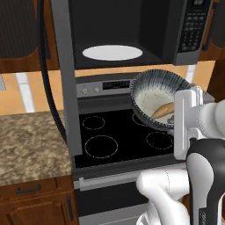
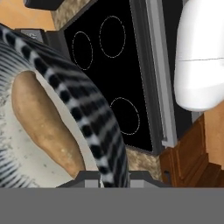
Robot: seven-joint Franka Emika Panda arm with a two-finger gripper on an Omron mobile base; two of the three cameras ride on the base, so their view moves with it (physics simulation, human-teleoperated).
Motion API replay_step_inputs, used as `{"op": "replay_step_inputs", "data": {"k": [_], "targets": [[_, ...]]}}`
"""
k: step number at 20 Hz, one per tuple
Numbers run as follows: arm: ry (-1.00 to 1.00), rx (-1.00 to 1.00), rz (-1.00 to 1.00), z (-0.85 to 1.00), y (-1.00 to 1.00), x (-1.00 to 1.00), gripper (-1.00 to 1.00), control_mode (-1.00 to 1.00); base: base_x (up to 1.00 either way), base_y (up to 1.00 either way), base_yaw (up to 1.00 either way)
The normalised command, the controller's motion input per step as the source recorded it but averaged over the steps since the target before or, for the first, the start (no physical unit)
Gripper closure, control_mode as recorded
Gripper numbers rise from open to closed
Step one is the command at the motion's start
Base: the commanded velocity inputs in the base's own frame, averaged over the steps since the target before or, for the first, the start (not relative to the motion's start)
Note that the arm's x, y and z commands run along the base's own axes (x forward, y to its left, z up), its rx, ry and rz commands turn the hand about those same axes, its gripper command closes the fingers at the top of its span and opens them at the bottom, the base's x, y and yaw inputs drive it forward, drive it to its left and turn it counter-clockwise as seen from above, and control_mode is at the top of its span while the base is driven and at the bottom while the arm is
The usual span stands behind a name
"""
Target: Pick the sweet potato from the sink and place it in the bowl. Then pick the bowl and place it in the microwave. Then close the microwave door and press the start button.
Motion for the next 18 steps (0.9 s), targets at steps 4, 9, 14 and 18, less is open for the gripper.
{"op": "replay_step_inputs", "data": {"k": [4,9,14,18], "targets": [[0.0,0.0,0.0,0.0,0.0,0.0,1.0,1.0,0.31,-0.04,0.02],[0.0,0.0,0.0,0.0,0.0,0.0,1.0,1.0,0.31,-0.03,0.03],[0.0,0.0,0.0,0.0,0.0,0.0,1.0,1.0,0.44,-0.06,0.02],[0.0,0.0,0.0,0.0,0.0,0.0,1.0,1.0,0.3,-0.04,0.03]]}}
